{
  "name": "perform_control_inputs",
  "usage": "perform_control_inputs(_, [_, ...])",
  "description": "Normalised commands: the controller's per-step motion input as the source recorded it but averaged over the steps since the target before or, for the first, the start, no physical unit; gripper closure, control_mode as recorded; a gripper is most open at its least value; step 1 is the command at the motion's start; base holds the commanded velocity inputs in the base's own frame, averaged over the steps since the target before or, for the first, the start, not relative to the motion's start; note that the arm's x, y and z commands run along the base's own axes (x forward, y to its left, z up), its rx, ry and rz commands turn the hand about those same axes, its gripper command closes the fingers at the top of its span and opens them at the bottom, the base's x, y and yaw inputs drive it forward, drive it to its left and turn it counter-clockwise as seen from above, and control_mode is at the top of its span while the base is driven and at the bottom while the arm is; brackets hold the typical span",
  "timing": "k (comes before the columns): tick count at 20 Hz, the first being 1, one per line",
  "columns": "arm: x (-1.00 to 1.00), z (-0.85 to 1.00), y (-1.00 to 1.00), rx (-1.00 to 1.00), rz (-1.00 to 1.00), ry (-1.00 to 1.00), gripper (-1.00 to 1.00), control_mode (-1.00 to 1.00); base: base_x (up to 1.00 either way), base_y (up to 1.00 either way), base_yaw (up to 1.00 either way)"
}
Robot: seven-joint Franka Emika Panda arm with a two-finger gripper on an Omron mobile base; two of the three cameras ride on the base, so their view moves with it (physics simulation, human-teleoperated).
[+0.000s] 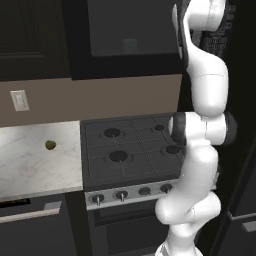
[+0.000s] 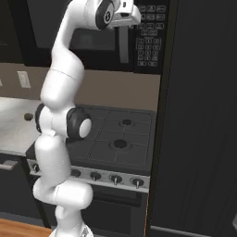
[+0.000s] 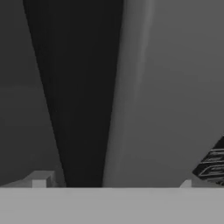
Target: Pick the mug from the counter and place it inside the microwave. Then close the microwave.
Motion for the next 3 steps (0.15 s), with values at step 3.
perform_control_inputs(3, [0.02, 0.0, -0.01, 0.01, 0.03, -0.13, -1.0, -1.0, 0.0, 0.0, 0.0])
